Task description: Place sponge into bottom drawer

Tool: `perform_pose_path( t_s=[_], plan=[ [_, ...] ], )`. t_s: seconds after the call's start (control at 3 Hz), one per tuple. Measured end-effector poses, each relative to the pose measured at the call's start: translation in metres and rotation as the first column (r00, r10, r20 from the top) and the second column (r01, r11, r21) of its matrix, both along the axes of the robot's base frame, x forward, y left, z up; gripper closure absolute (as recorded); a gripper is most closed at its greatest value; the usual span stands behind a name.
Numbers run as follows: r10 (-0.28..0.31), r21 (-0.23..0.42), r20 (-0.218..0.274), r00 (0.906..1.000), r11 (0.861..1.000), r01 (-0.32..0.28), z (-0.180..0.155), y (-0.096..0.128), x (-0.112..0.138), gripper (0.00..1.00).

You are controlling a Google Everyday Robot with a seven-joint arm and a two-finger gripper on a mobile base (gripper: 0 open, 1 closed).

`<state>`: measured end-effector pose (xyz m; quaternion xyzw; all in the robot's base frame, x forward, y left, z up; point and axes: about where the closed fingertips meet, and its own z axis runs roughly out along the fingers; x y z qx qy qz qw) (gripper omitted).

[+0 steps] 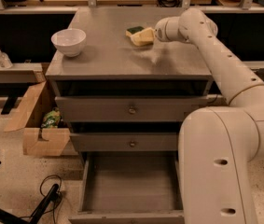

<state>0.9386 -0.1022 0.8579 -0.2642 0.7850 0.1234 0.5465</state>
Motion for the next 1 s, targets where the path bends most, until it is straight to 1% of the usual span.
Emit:
perform_pose_path(
  t_s=[0.33, 0.67, 1.0],
  plan=[
    [0.007, 0.090, -0.011, 0.9999, 0.996, -0.006, -0.008, 0.009, -0.001, 0.18],
    [0.054, 0.162, 0.006, 0.9985, 0.985, -0.055, 0.000, 0.029, -0.014, 0.41],
    [0.111, 0.182, 0.028, 0.9934, 0.977, -0.115, 0.010, 0.049, -0.032, 0.65]
  ],
)
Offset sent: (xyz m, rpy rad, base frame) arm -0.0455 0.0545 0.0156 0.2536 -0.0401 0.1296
